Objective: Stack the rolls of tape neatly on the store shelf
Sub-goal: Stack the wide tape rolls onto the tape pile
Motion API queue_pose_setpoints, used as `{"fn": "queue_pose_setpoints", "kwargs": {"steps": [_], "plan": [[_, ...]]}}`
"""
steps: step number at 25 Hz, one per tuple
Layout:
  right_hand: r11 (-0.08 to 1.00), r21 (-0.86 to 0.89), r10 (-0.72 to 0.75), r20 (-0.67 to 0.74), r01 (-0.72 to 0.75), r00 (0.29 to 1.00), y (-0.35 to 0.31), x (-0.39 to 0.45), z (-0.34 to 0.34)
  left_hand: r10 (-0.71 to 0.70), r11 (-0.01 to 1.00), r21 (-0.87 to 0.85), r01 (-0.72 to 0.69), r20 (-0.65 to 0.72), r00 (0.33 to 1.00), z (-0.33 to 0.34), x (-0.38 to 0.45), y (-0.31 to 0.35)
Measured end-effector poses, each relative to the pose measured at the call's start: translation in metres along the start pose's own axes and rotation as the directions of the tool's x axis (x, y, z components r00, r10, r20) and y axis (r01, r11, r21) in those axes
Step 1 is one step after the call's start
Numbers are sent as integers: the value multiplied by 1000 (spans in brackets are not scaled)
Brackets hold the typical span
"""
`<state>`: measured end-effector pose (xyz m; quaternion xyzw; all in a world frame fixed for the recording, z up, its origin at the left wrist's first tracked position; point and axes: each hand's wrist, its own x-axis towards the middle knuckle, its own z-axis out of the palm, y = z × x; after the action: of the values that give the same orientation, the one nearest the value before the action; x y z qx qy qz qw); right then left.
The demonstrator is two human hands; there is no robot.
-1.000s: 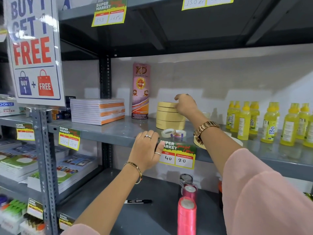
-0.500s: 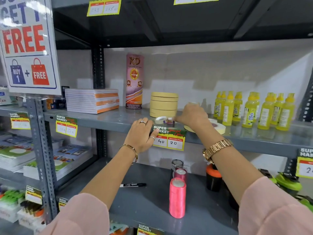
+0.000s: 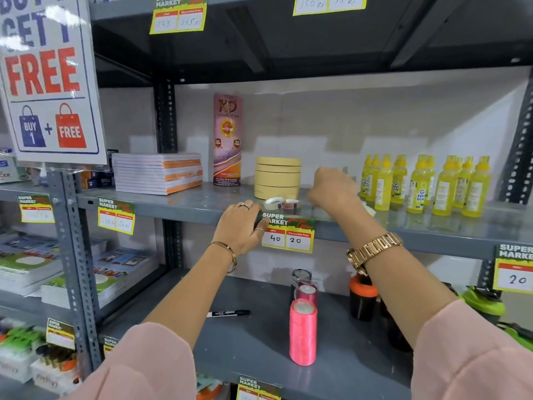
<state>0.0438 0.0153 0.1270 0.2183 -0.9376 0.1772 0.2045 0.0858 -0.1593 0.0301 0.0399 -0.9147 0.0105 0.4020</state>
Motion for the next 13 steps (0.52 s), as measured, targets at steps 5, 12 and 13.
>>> {"fn": "queue_pose_setpoints", "kwargs": {"steps": [5,12,13], "plan": [[992,74,-87,-151,99,985,-6,12,-20,47,999,10,-47,-31,998,-1,1,-4],[939,205,-248,-152,276,957,-13,82,-3,79,996,-41,-84,-100,992,7,-2,-10],[927,233,-272,-125,295,954,-16,91,2,80,996,-41,-85,-116,990,8,-2,-10]]}}
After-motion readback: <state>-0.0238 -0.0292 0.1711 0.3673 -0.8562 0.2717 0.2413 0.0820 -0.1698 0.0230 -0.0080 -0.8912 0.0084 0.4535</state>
